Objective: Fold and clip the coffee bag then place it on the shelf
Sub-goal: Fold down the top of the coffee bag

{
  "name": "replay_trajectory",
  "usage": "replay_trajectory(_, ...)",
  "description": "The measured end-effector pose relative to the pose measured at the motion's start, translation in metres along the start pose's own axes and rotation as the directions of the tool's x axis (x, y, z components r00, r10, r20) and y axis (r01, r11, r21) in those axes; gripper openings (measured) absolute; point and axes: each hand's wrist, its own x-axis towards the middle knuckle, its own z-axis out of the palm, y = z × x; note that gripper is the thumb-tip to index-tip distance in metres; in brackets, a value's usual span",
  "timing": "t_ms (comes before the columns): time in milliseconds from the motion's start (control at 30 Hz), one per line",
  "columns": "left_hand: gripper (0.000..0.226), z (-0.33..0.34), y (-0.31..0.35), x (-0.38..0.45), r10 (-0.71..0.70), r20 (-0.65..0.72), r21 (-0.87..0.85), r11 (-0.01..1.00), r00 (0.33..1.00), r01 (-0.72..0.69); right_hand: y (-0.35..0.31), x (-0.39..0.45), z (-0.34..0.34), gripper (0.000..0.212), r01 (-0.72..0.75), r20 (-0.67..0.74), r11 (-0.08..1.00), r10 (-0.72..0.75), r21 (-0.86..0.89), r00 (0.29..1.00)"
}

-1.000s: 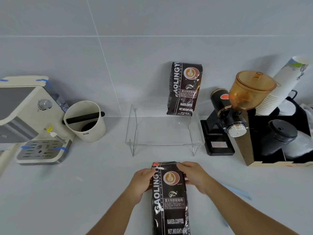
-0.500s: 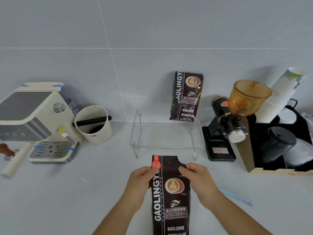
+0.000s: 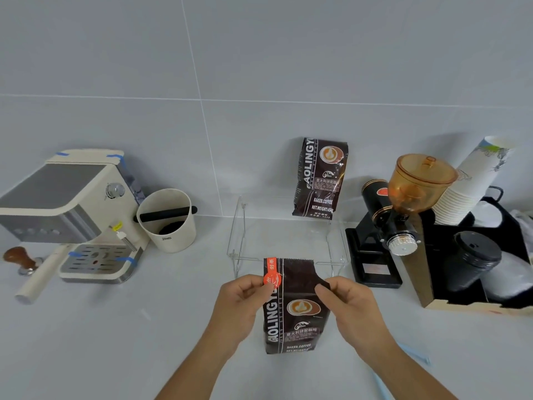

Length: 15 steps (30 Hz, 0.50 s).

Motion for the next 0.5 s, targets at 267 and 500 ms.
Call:
replay_trajectory(267,0.009,0.006,0.009,0.007,0.009,-0.072,0.007,1.0,0.997,-0.009,-0.01,0.009,0.009,0.014,0.015,-0.017,0.998,-0.016,-0.053,1.0)
replay_trajectory(500,0.01,-0.008,0.02,0.02,-0.003,0.031,0.143,0.99,1.0,-0.002,-0.026,0.016,0.014,0.031,0.123,0.051,0.977,-0.116,-0.174,0.992)
